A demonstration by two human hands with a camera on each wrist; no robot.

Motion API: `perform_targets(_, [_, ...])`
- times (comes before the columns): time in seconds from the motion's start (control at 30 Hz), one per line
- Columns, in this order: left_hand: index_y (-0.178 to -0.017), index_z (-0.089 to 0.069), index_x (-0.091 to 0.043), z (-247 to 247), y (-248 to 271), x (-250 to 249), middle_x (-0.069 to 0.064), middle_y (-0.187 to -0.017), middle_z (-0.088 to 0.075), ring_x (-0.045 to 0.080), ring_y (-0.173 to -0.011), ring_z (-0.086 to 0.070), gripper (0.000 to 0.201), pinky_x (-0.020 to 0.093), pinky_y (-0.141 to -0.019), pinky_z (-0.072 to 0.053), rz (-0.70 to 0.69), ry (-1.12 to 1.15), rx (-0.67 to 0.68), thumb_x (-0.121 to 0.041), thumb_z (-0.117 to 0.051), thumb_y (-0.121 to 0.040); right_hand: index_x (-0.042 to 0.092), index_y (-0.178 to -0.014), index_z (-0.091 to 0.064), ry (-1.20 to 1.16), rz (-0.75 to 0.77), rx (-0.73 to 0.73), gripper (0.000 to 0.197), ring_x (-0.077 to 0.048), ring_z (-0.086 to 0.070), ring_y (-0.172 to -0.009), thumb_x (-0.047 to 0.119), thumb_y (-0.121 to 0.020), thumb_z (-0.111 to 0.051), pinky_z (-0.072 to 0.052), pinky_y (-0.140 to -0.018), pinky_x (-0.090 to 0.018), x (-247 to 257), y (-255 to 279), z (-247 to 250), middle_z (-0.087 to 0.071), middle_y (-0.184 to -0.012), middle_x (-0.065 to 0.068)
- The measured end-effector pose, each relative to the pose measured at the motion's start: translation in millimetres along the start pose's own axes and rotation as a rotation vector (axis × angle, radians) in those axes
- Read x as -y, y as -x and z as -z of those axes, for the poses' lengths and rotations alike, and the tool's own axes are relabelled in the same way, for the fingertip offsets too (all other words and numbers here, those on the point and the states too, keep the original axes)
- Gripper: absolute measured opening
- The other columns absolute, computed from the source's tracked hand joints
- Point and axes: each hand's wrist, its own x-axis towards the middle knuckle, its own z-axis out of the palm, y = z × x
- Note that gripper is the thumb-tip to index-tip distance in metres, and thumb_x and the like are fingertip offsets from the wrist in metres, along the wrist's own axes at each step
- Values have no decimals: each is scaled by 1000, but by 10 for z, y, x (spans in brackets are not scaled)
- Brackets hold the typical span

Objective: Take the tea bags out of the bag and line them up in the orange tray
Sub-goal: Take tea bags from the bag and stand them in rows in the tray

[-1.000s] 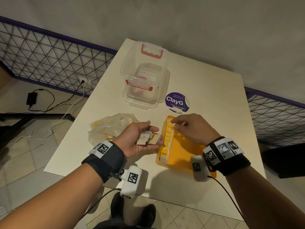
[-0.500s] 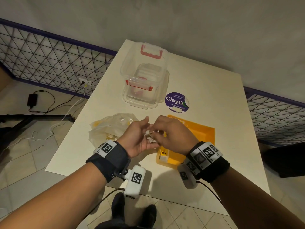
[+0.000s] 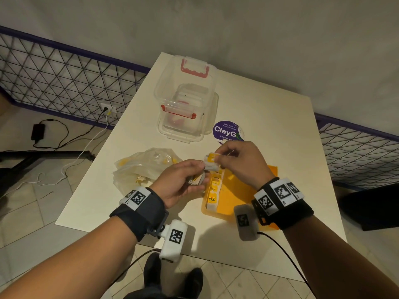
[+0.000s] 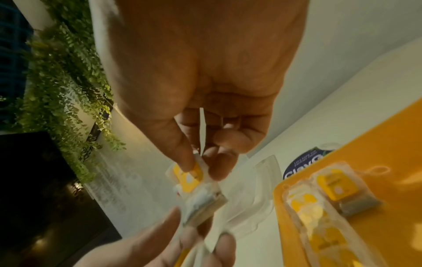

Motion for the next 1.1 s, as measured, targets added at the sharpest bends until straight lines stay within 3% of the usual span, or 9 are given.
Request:
perform_targets(0.13, [-117, -63, -2, 44, 2, 24, 21, -102, -68, 29, -86, -67, 24, 31, -69, -61, 53, 70, -16, -14, -51, -100, 19, -81, -76, 101, -13, -126, 3, -3, -63, -74, 18, -83, -76, -48, -65, -12, -112, -70, 220, -70, -78, 9])
perform_targets(0.23, [-116, -63, -1, 64, -6, 53, 22, -103, -69, 30, -87, -68, 25, 32, -68, -62, 68, 74, -23, -15, -51, -100, 20, -80, -76, 181, -30, -172, 4, -2, -61, -75, 22, -84, -77, -46, -67, -19, -209, -117, 348, -68, -79, 10])
perform_targets(0.33, [-116, -64, -1, 67, -19, 60, 21, -102, -69, 30, -88, -67, 25, 34, -72, -61, 78, 77, -16, -16, -52, -99, 22, -76, -71, 216, -80, -144, 10, -1, -59, -74, 20, -85, -74, -42, -63, -19, -324, -135, 393, -66, -77, 11])
perform_targets(0.47, [-117, -63, 0, 75, -26, 52, 21, -101, -69, 30, -90, -67, 27, 34, -73, -60, 86, 80, -7, -18, -53, -99, 15, -73, -73, 211, -229, -36, 10, -18, -67, -74, 10, -82, -71, -53, -69, -31, -501, -144, 341, -70, -73, 2])
perform_targets(0.53, [-118, -63, 0, 79, -28, 51, 21, -102, -69, 30, -89, -67, 28, 34, -72, -60, 90, 82, -7, -18, -54, -99, 15, -75, -73, 177, -315, 6, 10, -24, -70, -69, 8, -83, -70, -57, -63, -33, -572, -139, 282, -71, -71, -3])
perform_targets(0.63, [-119, -62, 1, 82, -31, 52, 21, -103, -69, 29, -88, -69, 29, 33, -70, -61, 92, 83, -11, -19, -53, -99, 11, -85, -72, 180, -378, 42, 8, -19, -66, -53, 7, -88, -66, -54, -50, -22, -646, -144, 189, -71, -68, -10])
perform_targets(0.83, [-119, -62, 1, 110, -24, 60, 21, -105, -69, 29, -90, -69, 30, 32, -69, -62, 94, 80, -16, -18, -53, -100, 14, -83, -71, 183, -462, 54, 15, -13, -61, -42, 3, -86, -62, -49, -41, -21, -722, -236, 71, -69, -62, -8])
perform_targets(1.0, [-116, -63, 0, 132, -22, 45, 20, -105, -69, 30, -91, -69, 27, 30, -66, -62, 98, 82, -24, -19, -53, -100, 7, -87, -71, 6, -544, 25, 22, -30, -63, -57, -7, -88, -54, -55, -59, -39, -776, -260, 1, -71, -72, -23])
perform_targets(1.1, [-116, -63, -1, 144, -23, 36, 20, -104, -69, 30, -92, -69, 26, 30, -67, -62, 98, 81, -25, -19, -52, -100, 6, -89, -71, -35, -547, -21, 19, -28, -61, -58, -6, -88, -56, -51, -55, -33, -792, -253, -34, -71, -73, -23])
